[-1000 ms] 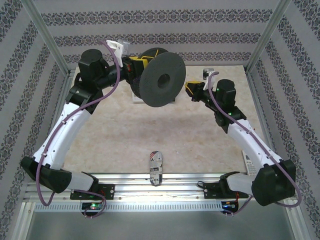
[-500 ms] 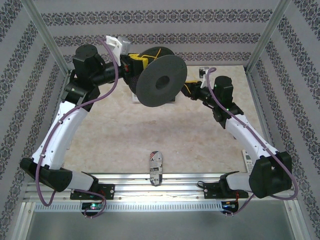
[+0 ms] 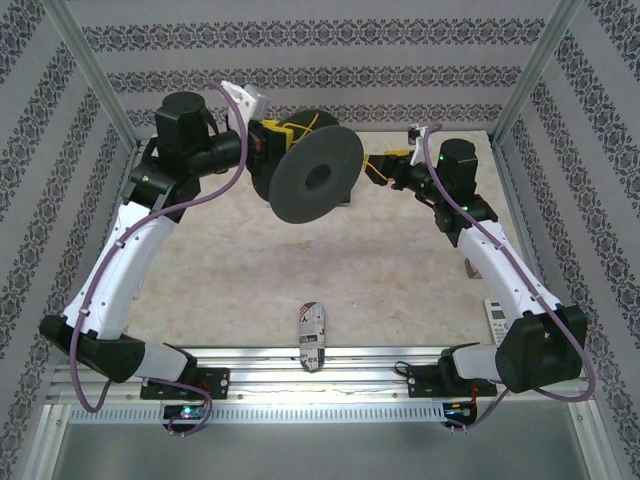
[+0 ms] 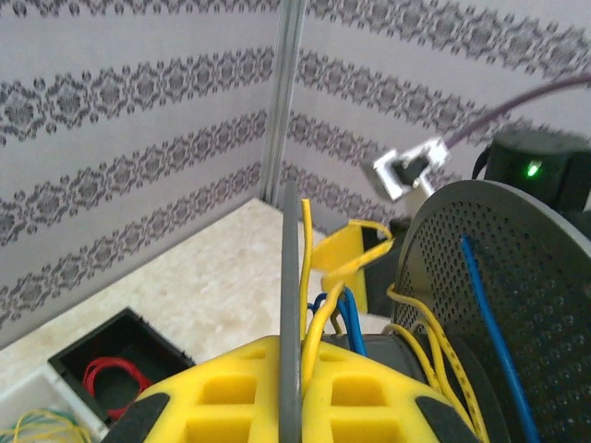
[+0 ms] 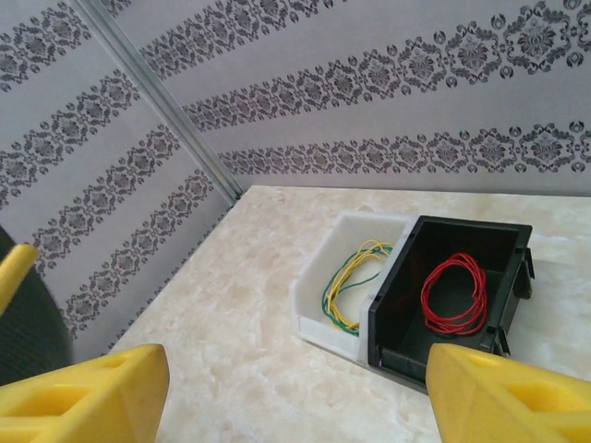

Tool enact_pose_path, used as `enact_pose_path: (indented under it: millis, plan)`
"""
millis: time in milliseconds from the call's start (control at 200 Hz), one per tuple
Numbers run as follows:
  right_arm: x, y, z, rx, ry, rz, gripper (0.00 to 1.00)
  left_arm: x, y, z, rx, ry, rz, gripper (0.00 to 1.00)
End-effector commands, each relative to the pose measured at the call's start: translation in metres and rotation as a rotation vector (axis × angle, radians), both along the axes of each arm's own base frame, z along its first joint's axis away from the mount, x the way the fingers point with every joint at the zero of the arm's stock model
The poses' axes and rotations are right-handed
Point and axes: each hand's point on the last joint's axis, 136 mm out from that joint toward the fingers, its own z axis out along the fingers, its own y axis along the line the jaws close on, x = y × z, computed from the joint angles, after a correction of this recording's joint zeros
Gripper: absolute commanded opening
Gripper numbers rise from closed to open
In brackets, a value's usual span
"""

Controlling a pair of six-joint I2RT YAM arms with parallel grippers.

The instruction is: Wrap the cables

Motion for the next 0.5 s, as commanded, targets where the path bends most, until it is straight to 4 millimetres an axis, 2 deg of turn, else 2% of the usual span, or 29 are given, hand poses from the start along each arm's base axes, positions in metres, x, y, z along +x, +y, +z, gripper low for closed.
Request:
enact_pose_path:
  millis: [0,115,245,495]
  plan:
    - [0.003,0.003,0.019,0.062,-0.022,0.014,0.76,0.002,-0.008,-0.016,0.094,-0.033,0.022,0.0]
    - [0.011,0.009,0.025,0.112,-0.024,-0.007,0.77,0.0,-0.019,-0.027,0.101,-0.024,0.0,0.0]
    - [0.018,0.019,0.025,0.115,-0.014,-0.03,0.78,-0.004,-0.028,-0.027,0.095,-0.028,-0.029,0.0]
    - [0.024,0.033,0.016,0.005,-0.008,-0.066,0.81,-0.013,-0.034,-0.028,0.149,-0.04,-0.054,0.0]
